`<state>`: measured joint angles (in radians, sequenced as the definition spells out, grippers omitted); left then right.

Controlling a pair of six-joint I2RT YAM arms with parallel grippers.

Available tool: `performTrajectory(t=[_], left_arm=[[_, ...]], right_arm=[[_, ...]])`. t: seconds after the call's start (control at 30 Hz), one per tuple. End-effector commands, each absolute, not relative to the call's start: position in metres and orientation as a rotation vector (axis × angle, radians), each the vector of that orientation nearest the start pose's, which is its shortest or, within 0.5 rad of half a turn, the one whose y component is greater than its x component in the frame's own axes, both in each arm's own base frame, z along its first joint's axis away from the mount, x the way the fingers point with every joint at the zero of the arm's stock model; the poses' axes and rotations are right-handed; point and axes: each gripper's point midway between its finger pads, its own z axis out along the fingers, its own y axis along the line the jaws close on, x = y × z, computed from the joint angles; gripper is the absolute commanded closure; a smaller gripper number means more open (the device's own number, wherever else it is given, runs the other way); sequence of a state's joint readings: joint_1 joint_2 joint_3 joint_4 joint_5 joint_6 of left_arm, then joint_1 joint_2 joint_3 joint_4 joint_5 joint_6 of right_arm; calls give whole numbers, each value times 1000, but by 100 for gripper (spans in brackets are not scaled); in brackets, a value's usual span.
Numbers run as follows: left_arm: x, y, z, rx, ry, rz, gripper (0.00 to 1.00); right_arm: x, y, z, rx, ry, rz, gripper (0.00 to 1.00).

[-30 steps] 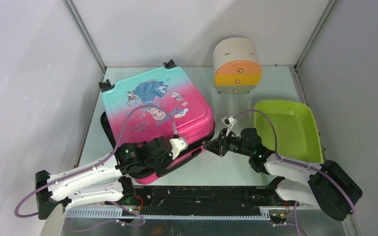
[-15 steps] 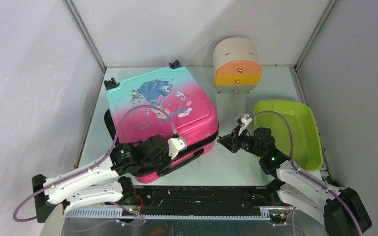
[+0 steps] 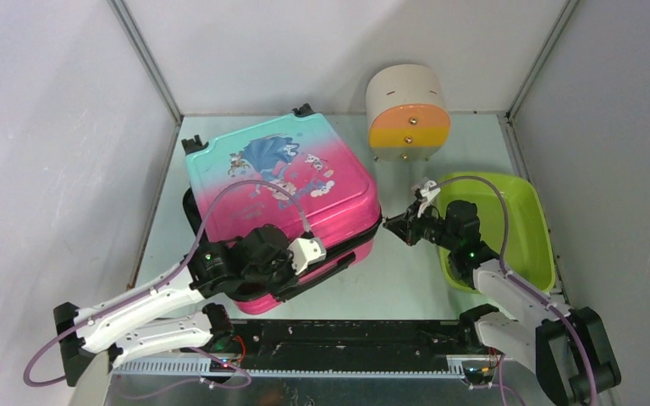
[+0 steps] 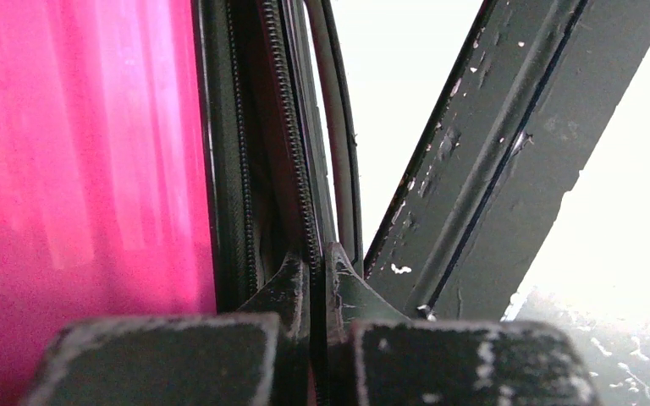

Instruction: Open, take out, and arrange the luggage

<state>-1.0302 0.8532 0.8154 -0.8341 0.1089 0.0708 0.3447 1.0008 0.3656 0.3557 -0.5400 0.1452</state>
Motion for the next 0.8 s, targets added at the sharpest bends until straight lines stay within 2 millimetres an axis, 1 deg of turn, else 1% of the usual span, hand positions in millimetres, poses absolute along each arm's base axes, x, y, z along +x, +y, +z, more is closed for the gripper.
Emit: performTrajectory(t=[0.0, 0.03, 0.07, 0.1, 0.13, 0.17, 0.2, 0.27, 0.33, 0.4, 0.47, 0.63, 0.7, 0.73, 0.77], left_arm=[[74, -205, 198, 1528, 1827, -731, 100], [72, -205, 199, 1542, 1811, -739, 100], [68, -205, 198, 1561, 1807, -761, 100], [67, -205, 198, 1573, 1795, -766, 100], [64, -205, 197, 1581, 1791, -781, 100], [63, -205, 197, 1589, 1782, -787, 100], [62, -205, 196, 1595, 1779, -795, 100], [59, -206, 196, 1613, 1765, -810, 100], [56, -205, 195, 1630, 1757, -822, 100], [53, -205, 196, 1642, 1747, -837, 100], [50, -205, 198, 1659, 1728, -853, 100], [44, -203, 203, 1676, 1689, -880, 100], [43, -203, 204, 1682, 1686, -886, 100], [42, -203, 204, 1688, 1685, -894, 100], [41, -203, 203, 1691, 1684, -896, 100]], right_arm=[[331, 155, 229, -476, 1485, 534, 100], [335, 155, 230, -490, 1469, 524, 100], [335, 159, 230, -515, 1456, 537, 100], [338, 161, 231, -536, 1433, 536, 100], [337, 166, 231, -564, 1417, 557, 100], [341, 169, 232, -577, 1397, 563, 100], [341, 173, 232, -598, 1387, 580, 100], [348, 178, 230, -617, 1386, 597, 100], [361, 180, 226, -640, 1389, 577, 100], [370, 179, 224, -632, 1390, 554, 100], [382, 177, 230, -612, 1376, 530, 100], [403, 177, 240, -552, 1355, 515, 100], [411, 181, 234, -534, 1368, 533, 100], [414, 184, 236, -533, 1362, 535, 100], [416, 188, 231, -538, 1371, 544, 100]])
